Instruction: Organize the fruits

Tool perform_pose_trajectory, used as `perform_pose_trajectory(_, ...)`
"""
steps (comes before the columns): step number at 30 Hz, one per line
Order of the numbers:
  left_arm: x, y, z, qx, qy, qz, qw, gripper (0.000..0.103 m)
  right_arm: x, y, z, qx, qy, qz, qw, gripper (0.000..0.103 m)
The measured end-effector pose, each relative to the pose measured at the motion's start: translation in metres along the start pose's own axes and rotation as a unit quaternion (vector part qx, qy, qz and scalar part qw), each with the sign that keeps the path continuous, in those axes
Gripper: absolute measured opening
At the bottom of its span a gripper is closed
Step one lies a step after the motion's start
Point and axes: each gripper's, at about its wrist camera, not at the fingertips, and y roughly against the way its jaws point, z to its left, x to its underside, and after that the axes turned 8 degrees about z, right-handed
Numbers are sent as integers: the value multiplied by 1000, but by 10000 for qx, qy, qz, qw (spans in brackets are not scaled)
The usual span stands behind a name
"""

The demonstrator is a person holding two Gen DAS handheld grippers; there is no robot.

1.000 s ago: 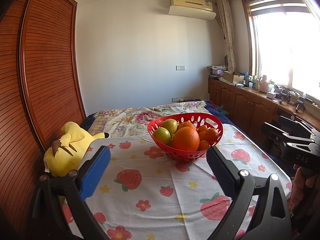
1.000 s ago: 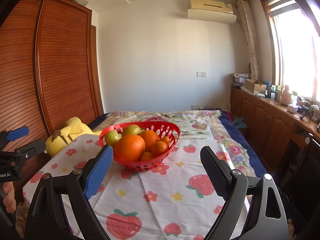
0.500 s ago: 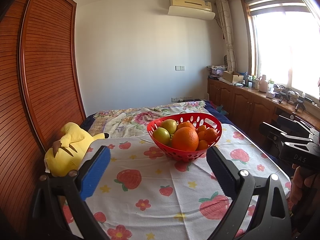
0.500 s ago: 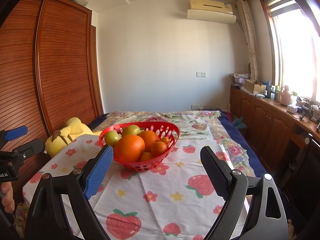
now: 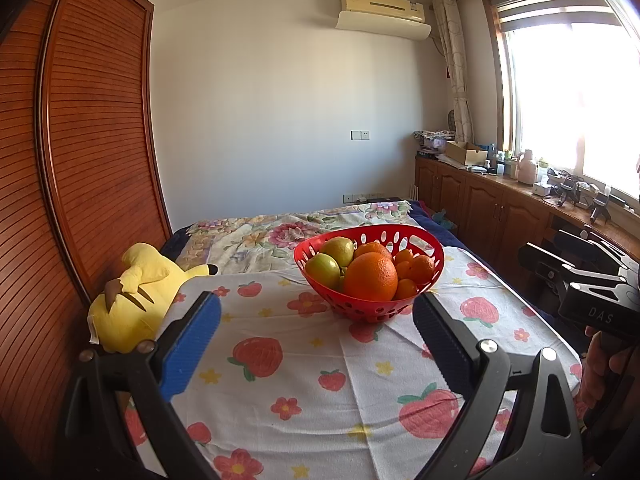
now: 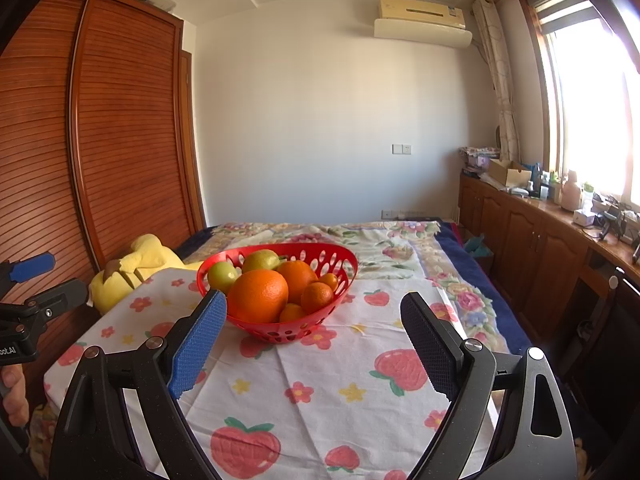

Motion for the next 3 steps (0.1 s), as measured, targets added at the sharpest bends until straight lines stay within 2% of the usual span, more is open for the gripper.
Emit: perform_pose_trajectory(3, 0, 0, 0, 7, 3, -3, 10000, 97, 0, 0, -1, -1, 3, -2, 10000, 91)
